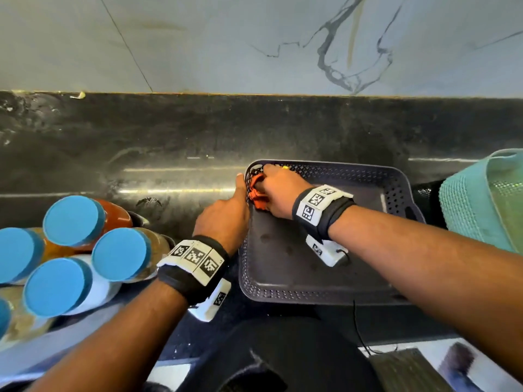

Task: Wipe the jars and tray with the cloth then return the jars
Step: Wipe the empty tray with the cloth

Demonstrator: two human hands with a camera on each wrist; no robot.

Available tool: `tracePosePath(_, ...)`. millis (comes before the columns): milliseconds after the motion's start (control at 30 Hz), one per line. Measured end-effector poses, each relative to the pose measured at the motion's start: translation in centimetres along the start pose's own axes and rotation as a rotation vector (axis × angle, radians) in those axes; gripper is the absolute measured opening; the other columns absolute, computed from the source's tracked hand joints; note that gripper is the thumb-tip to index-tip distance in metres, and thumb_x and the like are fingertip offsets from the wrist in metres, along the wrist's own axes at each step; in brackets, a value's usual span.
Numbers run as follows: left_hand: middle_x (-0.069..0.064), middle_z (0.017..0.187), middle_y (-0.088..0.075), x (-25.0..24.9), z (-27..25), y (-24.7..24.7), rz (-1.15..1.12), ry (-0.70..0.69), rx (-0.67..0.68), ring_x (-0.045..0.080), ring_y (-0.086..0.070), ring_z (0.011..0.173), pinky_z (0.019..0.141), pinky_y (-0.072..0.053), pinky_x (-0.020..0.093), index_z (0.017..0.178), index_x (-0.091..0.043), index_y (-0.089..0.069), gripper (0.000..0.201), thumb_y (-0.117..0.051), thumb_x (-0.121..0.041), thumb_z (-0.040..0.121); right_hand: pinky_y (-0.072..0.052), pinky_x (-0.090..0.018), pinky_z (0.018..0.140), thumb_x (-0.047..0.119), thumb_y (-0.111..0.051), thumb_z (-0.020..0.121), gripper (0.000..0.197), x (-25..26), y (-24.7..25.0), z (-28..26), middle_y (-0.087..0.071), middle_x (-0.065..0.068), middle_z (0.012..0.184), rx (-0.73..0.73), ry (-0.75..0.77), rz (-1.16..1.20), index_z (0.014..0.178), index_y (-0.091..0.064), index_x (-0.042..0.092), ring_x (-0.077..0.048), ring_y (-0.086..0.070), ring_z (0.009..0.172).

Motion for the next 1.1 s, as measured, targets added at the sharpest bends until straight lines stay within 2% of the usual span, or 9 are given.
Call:
tracePosePath(267,0.018,0.122,-0.07,1.3,-6.9,-2.2,-0.061,0.079,0.152,0.039,-0.068,0.107,0.093,-0.054,0.047,0.161,-0.024,-0.002,0.073,-0.041,-0.049,0.105,-0.047,-0.039,0.092,0.011,-0.059,0.09,0.027,0.5,0.9,-0.1,-0.061,-0.011,0.123,0.001,0.118,-0.115,0.116,-0.063,0.01,-0.033,-0.06,0.115)
tracePosePath(367,0.011,0.09,-0.078,1.6,-9.5,-4.5,-0.095,0.116,0.229,0.031,-0.074,0.083,0.085,-0.059,0.045,0.152,-0.029,-0.018,0.055,-0.04,-0.041,0.103,-0.05,-0.038,0.089,0.012,-0.057,0.087,0.02,0.6,1.2,0.2,-0.065,-0.011,0.117,0.0,0.107,-0.13,0.105,-0.066,0.01,-0.033,-0.062,0.112)
tracePosePath(433,0.007,0.066,-0.075,1.2,-10.4,-5.7,-0.288,0.17,0.246,0.024,-0.073,0.059,0.07,-0.062,0.041,0.133,-0.024,-0.034,0.03,-0.035,-0.024,0.103,-0.051,-0.039,0.088,0.012,-0.055,0.087,0.018,0.6,1.3,0.4,-0.066,-0.012,0.113,0.005,0.114,-0.138,0.1,-0.067,0.009,-0.034,-0.062,0.111)
tracePosePath(500,0.006,0.059,-0.072,0.7,-10.7,-6.0,-0.38,0.212,0.186,0.02,-0.069,0.046,0.057,-0.063,0.038,0.127,-0.023,-0.037,0.032,-0.033,-0.007,0.1,-0.049,-0.037,0.081,0.011,-0.054,0.088,0.016,0.7,1.1,0.1,-0.064,-0.012,0.106,-0.006,0.111,-0.117,0.095,-0.068,0.009,-0.036,-0.062,0.106)
tracePosePath(600,0.007,0.058,-0.071,0.5,-10.8,-6.1,-0.38,0.252,0.111,0.018,-0.068,0.042,0.05,-0.062,0.04,0.135,-0.025,-0.034,0.046,-0.033,0.001,0.097,-0.046,-0.036,0.074,0.012,-0.057,0.086,0.011,2.5,-0.8,-2.2,-0.059,-0.009,0.094,0.045,0.183,-0.057,0.08,-0.067,0.012,-0.034,-0.062,0.098)
tracePosePath(733,0.008,0.06,-0.071,1.0,-10.4,-6.0,-0.314,0.279,0.039,0.025,-0.071,0.05,0.063,-0.064,0.043,0.135,-0.02,-0.037,0.044,-0.035,-0.002,0.094,-0.051,-0.035,0.083,0.02,-0.063,0.09,0.019,7.8,-4.9,-8.0,-0.065,-0.013,0.11,0.211,0.442,-0.042,0.103,-0.073,0.01,-0.032,-0.063,0.103)
tracePosePath(867,0.009,0.06,-0.071,0.9,-10.5,-6.6,-0.284,0.305,0.037,0.026,-0.07,0.052,0.066,-0.063,0.043,0.127,-0.02,-0.04,0.037,-0.04,-0.003,0.094,-0.043,-0.03,0.074,0.019,-0.057,0.096,0.023,9.8,-5.2,-10.5,-0.064,-0.013,0.118,0.203,0.565,-0.027,0.111,-0.072,0.009,-0.034,-0.065,0.101)
tracePosePath(1000,0.012,0.072,-0.073,0.7,-10.2,-6.0,-0.178,0.274,0.019,0.035,-0.072,0.065,0.069,-0.063,0.046,0.123,-0.02,-0.043,0.042,-0.057,-0.002,0.088,-0.053,-0.033,0.082,0.025,-0.059,0.094,0.021,6.7,-4.7,-6.5,-0.065,-0.01,0.108,0.164,0.505,-0.132,0.104,-0.072,0.012,-0.031,-0.065,0.1)
tracePosePath(1100,0.012,0.074,-0.072,0.7,-10.0,-5.8,-0.172,0.286,0.04,0.036,-0.071,0.065,0.067,-0.063,0.047,0.112,-0.021,-0.044,0.037,-0.062,-0.001,0.085,-0.046,-0.03,0.074,0.022,-0.059,0.091,0.018,1.9,-0.6,-1.5,-0.068,-0.014,0.099,0.062,0.304,-0.203,0.092,-0.071,0.009,-0.035,-0.067,0.098)
Point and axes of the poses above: each hand's wrist, its own z-axis towards the middle knuckle, its own y-axis out of the back of the hand, x = y × z, the point moved 9 cm from there along z, towards the middle knuckle
